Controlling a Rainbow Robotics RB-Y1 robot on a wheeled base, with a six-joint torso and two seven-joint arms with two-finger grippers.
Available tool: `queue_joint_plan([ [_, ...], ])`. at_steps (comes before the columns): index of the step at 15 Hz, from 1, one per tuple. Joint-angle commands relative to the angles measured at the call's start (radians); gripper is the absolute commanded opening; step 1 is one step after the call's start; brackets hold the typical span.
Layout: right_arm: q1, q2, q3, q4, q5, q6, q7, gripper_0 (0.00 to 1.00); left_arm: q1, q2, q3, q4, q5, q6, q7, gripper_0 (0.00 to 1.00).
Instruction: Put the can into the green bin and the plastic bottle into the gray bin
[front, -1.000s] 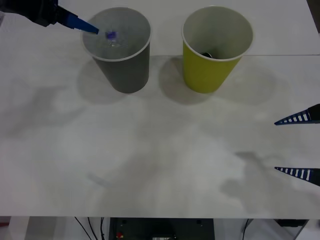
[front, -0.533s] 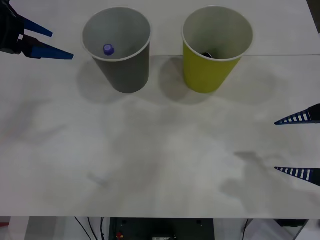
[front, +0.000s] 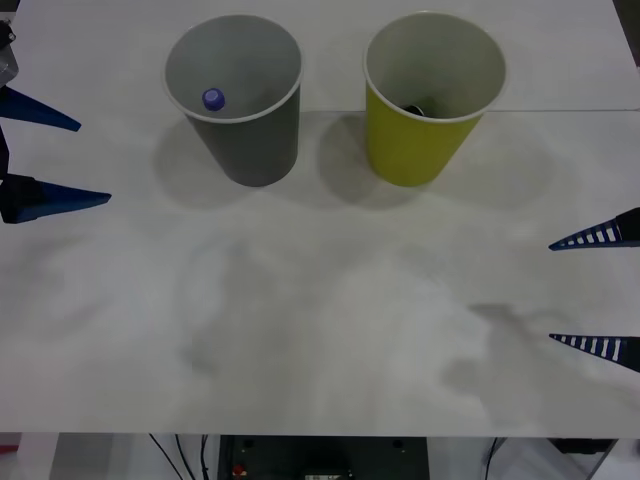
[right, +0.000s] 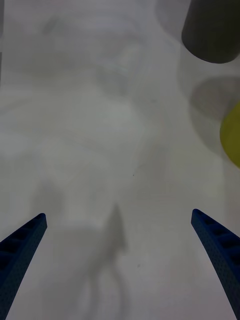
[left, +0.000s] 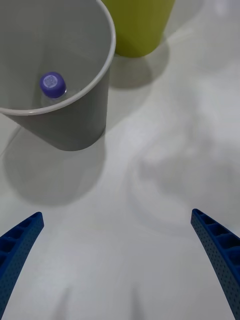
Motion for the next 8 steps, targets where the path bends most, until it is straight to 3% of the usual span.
queue_joint_plan([
  [1,0.0,0.0,0.0,0.0,0.0,0.0,0.0,1.0,0.116,0.009,0.054,-0.024,0.051,0.009,-0.155,1.0],
  [8,0.0,0.0,0.0,0.0,0.0,0.0,0.0,1.0,0.317,0.011,0.122,-0.033,0.118,0.018,-0.48,1.0],
])
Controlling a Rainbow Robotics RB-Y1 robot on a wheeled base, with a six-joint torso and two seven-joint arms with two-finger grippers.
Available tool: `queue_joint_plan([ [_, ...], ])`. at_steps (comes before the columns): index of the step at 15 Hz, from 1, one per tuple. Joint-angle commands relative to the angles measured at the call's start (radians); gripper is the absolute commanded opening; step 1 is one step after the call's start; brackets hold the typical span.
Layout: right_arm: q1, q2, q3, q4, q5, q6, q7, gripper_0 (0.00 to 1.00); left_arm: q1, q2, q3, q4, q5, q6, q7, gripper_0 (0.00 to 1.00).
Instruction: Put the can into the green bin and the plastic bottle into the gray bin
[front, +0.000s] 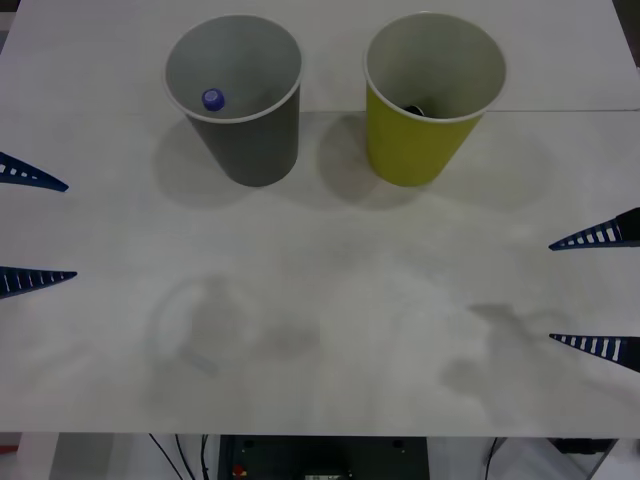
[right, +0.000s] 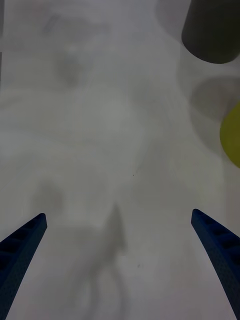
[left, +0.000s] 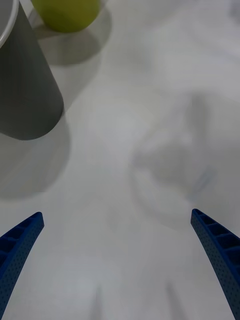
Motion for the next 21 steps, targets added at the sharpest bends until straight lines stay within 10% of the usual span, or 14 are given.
queue_joint_plan([
  [1,0.0,0.0,0.0,0.0,0.0,0.0,0.0,1.0,0.059,0.0,0.007,-0.001,0.008,0.002,-0.126,1.0],
  [21,0.0,0.0,0.0,0.0,0.0,0.0,0.0,1.0,0.146,-0.097,0.002,0.001,-0.029,-0.014,-0.333,1.0],
])
